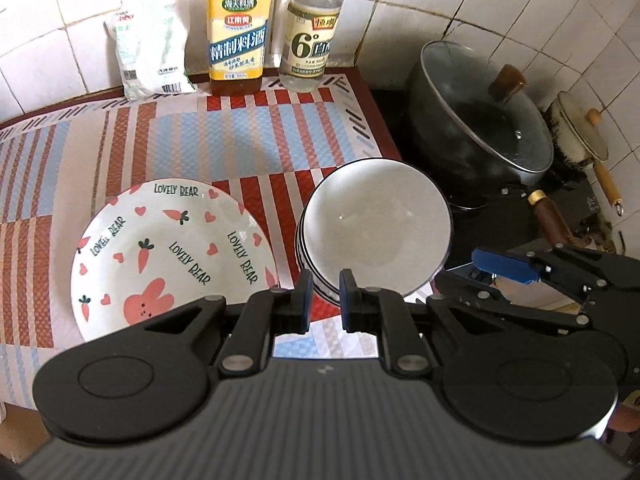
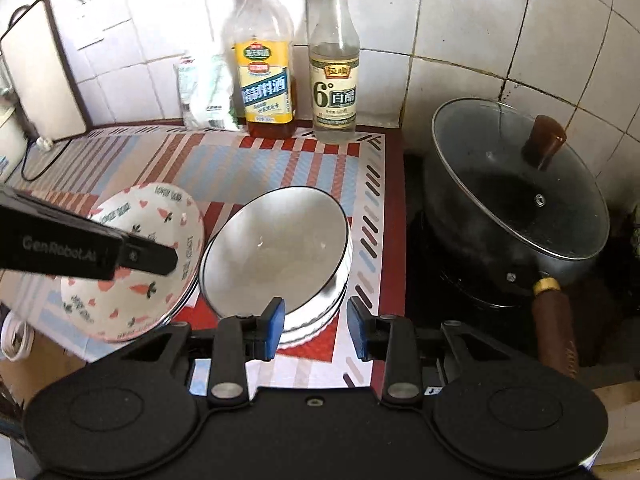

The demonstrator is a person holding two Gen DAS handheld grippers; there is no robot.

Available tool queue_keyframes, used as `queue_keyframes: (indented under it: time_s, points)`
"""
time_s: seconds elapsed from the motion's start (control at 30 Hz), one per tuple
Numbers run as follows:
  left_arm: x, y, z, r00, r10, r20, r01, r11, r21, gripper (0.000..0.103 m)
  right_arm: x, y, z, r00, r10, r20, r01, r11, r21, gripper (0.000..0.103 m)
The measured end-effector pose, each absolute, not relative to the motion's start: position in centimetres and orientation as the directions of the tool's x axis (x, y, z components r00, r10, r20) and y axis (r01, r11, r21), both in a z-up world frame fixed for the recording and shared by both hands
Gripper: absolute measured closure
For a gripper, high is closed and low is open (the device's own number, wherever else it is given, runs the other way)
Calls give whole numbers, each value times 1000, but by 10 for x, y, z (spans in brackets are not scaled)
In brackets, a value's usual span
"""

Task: Organize plates and bowls
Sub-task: 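Lower the bowl onto the two-bowl stack and open both grippers, then close both grippers on the rim of the three-bowl stack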

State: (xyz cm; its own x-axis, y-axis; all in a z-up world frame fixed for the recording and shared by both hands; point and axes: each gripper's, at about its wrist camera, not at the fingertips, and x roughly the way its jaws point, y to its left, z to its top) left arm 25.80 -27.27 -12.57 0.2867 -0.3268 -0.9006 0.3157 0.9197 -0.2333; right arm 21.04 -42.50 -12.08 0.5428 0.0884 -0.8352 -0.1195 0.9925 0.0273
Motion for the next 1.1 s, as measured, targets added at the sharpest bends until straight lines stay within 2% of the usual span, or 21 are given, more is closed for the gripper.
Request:
queue_keyframes:
  time_s: [0.23,0.4,0.6,0.83,0.93,1.1]
  points:
    - [236,-264,-109,312,-354,-882,320,913,-253,90,186,-422,-104,555,88,-827,-161,987,-3,50]
    - [219,-262,-98,322,-377,-869,333,904,-269,90,169,-418,-91,571,87,-817,-199,979,-35,47]
    - [197,-258,-89,364,-373,-853,342,906,-249,83,151,-415,-76,571,101,-815,-208,978,-24,44]
    - [175,-239,-83,430,-399,-810,319,906,-277,74,125,-411,-66,617,93,-781,-235,969,-70,33]
    - [169,-231,-82,457,-411,-789,307,905,-294,71,121,-410,-67,644,87,-760,-235,968,-88,32]
    - [159,-225,-84,500,-425,-755,324,900,-292,68,117,-410,-69,662,120,-740,-209,978,-28,31]
